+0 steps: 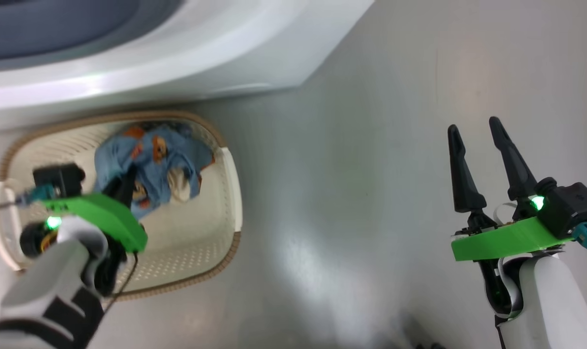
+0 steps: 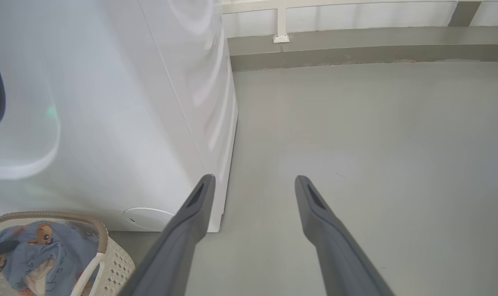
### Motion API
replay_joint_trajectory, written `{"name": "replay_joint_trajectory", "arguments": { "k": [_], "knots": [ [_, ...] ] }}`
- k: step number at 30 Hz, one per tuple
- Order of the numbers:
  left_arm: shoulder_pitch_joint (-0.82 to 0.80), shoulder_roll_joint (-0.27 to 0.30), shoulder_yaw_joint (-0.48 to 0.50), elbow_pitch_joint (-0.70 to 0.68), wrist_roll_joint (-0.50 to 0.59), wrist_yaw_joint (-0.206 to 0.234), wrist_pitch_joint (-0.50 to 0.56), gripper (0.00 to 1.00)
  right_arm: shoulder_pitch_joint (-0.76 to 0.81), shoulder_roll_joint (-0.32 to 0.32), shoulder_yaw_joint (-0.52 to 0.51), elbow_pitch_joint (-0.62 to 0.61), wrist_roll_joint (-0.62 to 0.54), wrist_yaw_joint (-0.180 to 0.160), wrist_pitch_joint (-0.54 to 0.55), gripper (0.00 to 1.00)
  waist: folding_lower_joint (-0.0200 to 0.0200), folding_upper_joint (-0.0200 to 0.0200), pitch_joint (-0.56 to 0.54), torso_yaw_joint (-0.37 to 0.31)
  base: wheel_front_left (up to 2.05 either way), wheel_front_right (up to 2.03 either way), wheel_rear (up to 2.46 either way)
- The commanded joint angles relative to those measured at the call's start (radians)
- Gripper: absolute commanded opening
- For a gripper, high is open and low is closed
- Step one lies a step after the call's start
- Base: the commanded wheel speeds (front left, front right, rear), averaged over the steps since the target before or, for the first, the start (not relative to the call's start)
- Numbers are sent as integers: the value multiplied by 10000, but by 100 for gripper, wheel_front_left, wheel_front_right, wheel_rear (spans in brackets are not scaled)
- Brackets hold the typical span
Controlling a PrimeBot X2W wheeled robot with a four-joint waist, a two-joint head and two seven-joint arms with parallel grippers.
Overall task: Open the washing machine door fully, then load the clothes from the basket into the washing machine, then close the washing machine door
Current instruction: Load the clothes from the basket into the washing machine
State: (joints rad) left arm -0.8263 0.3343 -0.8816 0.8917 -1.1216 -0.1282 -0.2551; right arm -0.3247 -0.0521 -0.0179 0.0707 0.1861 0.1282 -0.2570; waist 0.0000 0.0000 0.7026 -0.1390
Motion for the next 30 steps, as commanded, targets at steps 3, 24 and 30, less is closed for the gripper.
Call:
{"name": "replay_joint_trajectory", "arguments": {
  "k": [3, 24, 30],
  "knots": [
    [878, 240, 1128, -472, 734, -25, -65, 0, 411, -122, 219, 18, 33, 25, -48, 100, 0, 0, -1257, 585, 0, 0, 0],
    [4936, -323, 6114, -3778, 4708, -25, -66, 0, 2351, -753, -167, 497, 354, 25, -48, 100, 0, 0, -4731, 1219, 0, 0, 0],
    [6112, -561, 7081, -4913, 5568, -25, -66, 0, 2970, -798, -375, 477, 422, 25, -48, 100, 0, 0, -5394, 1293, 0, 0, 0]
  ]
}}
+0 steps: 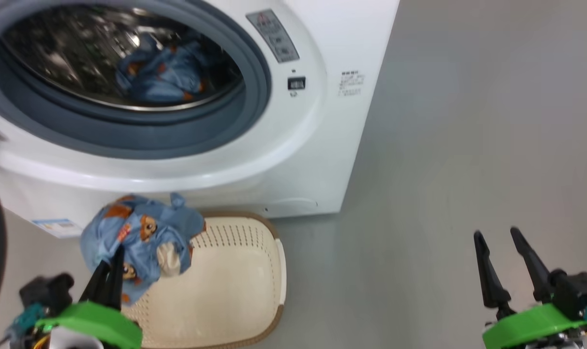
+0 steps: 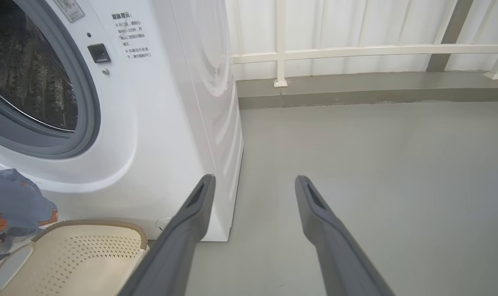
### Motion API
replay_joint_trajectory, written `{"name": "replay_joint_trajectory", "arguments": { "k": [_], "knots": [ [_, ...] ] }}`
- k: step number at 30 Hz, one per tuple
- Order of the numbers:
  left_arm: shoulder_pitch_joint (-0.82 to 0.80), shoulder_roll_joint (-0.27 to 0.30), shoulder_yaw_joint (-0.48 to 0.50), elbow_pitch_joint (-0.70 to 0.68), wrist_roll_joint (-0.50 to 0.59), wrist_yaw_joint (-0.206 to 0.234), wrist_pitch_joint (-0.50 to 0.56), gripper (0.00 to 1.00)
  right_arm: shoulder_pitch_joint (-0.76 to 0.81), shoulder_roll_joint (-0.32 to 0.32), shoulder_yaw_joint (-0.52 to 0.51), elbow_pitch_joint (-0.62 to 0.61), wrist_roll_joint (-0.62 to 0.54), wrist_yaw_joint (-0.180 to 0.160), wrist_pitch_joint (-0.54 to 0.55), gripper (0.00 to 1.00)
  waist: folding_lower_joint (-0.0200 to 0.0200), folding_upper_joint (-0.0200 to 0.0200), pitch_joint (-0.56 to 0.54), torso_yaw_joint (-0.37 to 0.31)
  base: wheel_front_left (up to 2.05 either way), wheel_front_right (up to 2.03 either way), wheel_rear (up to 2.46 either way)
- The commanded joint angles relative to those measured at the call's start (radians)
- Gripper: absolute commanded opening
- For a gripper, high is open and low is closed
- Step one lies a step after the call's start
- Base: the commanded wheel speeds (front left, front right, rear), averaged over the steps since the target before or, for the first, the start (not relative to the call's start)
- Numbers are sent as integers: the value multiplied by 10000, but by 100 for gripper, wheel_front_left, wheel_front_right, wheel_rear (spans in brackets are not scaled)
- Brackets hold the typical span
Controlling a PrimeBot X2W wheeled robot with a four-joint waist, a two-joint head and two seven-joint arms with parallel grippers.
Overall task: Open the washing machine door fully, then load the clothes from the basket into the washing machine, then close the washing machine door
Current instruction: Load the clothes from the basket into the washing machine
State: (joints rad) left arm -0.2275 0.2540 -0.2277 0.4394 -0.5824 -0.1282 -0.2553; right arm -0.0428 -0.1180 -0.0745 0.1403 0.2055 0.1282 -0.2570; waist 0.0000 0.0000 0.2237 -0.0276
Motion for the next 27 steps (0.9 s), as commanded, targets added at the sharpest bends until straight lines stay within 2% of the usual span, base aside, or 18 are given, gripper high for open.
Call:
{"name": "replay_joint_trajectory", "arguments": {
  "k": [1, 18, 27],
  "knots": [
    [339, 203, 721, -587, 301, -25, -64, 0, 246, -147, 175, -218, 240, 25, -48, 100, 0, 0, -705, 179, 0, 0, 0],
    [3272, -614, 2341, -3732, 1790, -25, -64, 0, 1256, -175, -333, -418, 341, 25, -48, 100, 0, 0, -1310, 217, 0, 0, 0],
    [3492, -1011, 2561, -4304, 1929, -25, -64, 0, 1187, -74, -362, -490, 296, 25, -48, 100, 0, 0, -1123, 220, 0, 0, 0]
  ]
}}
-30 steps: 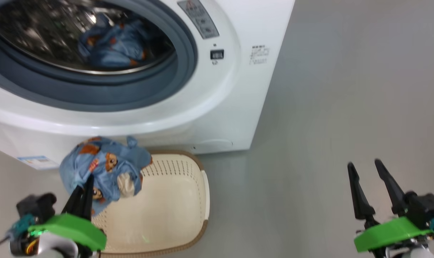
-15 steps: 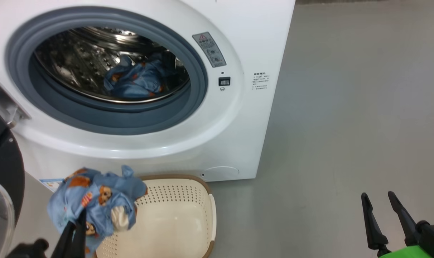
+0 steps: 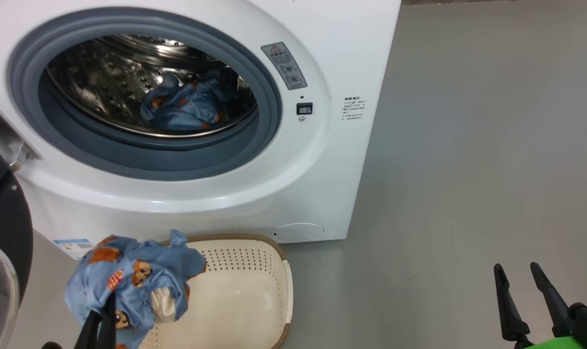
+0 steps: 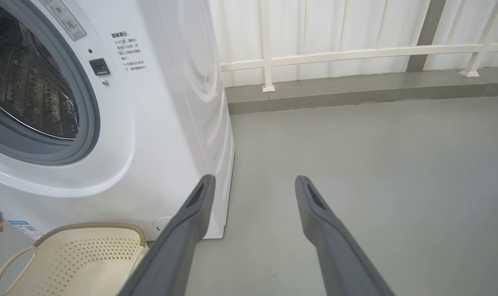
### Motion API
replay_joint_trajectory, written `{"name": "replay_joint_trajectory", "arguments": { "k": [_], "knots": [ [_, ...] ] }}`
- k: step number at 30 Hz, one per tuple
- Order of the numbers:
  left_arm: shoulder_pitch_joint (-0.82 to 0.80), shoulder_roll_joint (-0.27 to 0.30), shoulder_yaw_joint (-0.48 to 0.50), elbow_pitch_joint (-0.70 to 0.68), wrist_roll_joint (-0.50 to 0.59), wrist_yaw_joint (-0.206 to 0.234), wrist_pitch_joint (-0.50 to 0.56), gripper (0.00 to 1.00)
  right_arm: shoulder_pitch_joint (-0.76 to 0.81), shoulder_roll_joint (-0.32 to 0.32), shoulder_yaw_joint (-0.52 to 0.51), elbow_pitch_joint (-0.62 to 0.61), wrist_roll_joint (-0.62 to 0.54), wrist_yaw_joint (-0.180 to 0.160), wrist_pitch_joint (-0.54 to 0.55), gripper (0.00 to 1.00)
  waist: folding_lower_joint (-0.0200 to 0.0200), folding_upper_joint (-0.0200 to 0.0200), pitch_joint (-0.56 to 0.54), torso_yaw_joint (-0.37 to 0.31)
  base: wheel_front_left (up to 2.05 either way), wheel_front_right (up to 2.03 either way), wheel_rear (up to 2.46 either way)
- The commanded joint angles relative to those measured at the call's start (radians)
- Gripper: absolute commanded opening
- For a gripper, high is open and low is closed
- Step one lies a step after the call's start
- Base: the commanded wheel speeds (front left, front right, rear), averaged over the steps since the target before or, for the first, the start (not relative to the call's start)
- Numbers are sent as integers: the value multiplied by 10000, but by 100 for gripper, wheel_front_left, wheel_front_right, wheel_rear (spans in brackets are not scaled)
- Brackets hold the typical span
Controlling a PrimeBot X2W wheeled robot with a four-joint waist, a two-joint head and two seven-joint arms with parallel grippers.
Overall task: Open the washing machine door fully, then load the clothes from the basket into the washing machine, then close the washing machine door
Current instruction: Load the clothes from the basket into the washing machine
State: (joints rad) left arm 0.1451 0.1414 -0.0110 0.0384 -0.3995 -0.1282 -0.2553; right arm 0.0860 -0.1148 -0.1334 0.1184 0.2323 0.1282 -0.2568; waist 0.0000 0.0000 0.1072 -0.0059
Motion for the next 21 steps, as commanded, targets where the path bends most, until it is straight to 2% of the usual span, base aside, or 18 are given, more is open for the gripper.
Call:
{"name": "replay_joint_trajectory", "arguments": {
  "k": [1, 10, 21],
  "knots": [
    [-298, 116, 382, -311, 90, -25, -64, 0, -138, -101, 233, -273, 24, 25, -49, 100, 0, 0, 78, 4, 0, 0, 0],
    [-1687, 248, 411, -531, -217, -25, -64, 0, -636, 54, 325, -396, -49, 25, -49, 100, 0, 0, 822, 11, 0, 0, 0],
    [-5142, 873, 338, 92, -628, -25, -65, 0, -1510, 258, 522, -475, -112, 25, -49, 100, 0, 0, 2172, -322, 0, 0, 0]
  ]
}}
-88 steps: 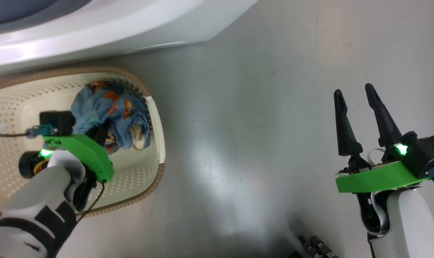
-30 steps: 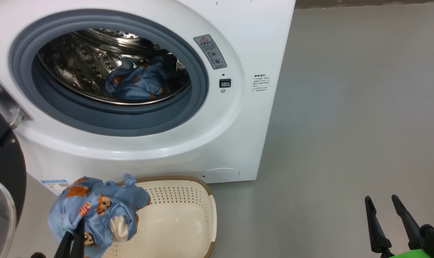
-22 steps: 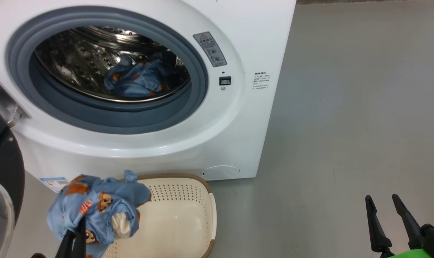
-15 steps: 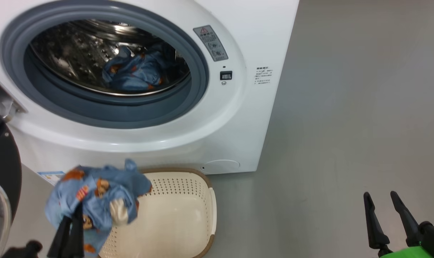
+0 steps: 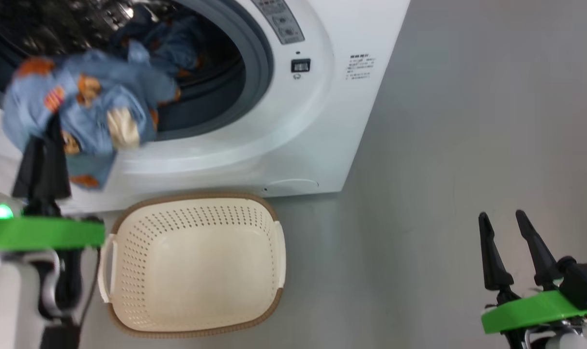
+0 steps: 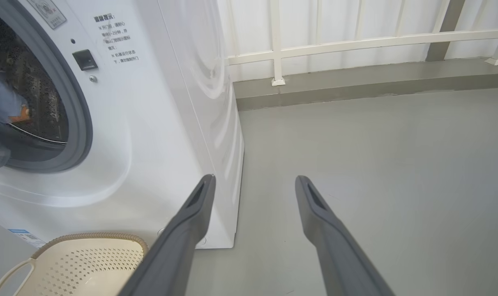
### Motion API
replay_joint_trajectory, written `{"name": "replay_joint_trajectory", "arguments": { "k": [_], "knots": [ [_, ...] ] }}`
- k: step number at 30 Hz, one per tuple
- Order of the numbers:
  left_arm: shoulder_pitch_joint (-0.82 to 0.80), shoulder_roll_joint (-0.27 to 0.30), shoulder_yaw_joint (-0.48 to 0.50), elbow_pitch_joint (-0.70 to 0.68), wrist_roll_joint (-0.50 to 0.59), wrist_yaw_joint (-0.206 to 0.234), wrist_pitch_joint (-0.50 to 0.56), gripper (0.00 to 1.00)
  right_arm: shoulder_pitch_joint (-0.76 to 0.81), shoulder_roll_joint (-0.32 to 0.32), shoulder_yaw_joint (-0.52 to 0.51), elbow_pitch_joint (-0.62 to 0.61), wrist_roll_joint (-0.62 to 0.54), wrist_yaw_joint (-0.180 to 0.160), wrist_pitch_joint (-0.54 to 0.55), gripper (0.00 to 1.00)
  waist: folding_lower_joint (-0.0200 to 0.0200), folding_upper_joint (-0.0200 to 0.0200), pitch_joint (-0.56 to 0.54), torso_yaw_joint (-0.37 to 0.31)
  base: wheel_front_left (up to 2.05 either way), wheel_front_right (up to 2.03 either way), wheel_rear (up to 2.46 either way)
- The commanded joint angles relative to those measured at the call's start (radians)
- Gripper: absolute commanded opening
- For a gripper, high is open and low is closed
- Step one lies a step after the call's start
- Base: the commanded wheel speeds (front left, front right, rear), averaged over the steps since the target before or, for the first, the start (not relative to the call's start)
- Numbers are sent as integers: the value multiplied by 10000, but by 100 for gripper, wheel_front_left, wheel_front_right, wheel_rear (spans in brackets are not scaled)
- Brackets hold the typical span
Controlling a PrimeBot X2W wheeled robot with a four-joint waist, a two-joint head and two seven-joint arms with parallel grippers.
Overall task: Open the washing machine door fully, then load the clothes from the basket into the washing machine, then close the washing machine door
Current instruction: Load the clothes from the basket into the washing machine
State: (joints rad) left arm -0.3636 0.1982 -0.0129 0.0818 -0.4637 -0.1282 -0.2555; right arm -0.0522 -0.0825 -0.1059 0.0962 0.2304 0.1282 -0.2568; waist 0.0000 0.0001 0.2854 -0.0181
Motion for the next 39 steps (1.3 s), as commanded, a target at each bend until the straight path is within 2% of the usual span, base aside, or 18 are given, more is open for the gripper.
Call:
{"name": "replay_joint_trajectory", "arguments": {
  "k": [1, 6, 9, 17, 23, 28, 29, 30, 31, 39],
  "knots": [
    [-427, 388, 314, -104, -39, -25, -63, 0, -234, -36, 277, -263, -94, 25, -49, 100, 0, -1, 540, -270, 0, 0, 0],
    [-2259, 822, -71, 1343, -289, -25, -63, 0, -798, 122, 504, -289, -95, 25, -49, 100, 0, -1, 1246, -706, 0, 0, 0],
    [-3574, 1181, -437, 2802, -355, -25, -63, 0, -1110, 227, 704, -242, -87, 25, -49, 100, 0, -1, 1664, -1065, 0, 0, 0],
    [-5726, 1708, -939, 5073, -505, -25, -63, 0, -1360, 314, 1033, -180, 25, 25, -49, 100, 0, -1, 2160, -1749, 0, 0, 0],
    [-7123, 2072, -966, 5186, -361, -25, -63, 0, -1564, 320, 1206, -239, 318, 25, -49, 100, 0, -1, 2529, -2092, 0, 0, 0],
    [-7415, 2195, -684, 4761, 33, -25, -63, 0, -1604, 321, 1234, -280, 401, 25, -49, 100, 0, -1, 2651, -2196, 0, 0, 0],
    [-7341, 2157, -598, 4745, 43, -25, -63, 12, -1604, 321, 1235, -283, 411, 25, -49, 100, 0, -1, 2660, -2201, 0, 0, 0],
    [-7225, 2150, -640, 4859, 83, -25, -63, 82, -1602, 322, 1231, -282, 421, 25, -49, 100, 0, -1, 2660, -2199, 0, 0, 0],
    [-7136, 2162, -664, 5013, 138, -25, -63, 100, -1598, 322, 1228, -277, 431, 25, -49, 100, 0, -1, 2658, -2194, 0, 0, 0],
    [-6846, 2080, -641, 5729, 102, -25, -63, 100, -1649, 322, 1254, -204, 422, 25, -49, 100, 0, -1, 2635, -2055, 0, 0, 0]
  ]
}}
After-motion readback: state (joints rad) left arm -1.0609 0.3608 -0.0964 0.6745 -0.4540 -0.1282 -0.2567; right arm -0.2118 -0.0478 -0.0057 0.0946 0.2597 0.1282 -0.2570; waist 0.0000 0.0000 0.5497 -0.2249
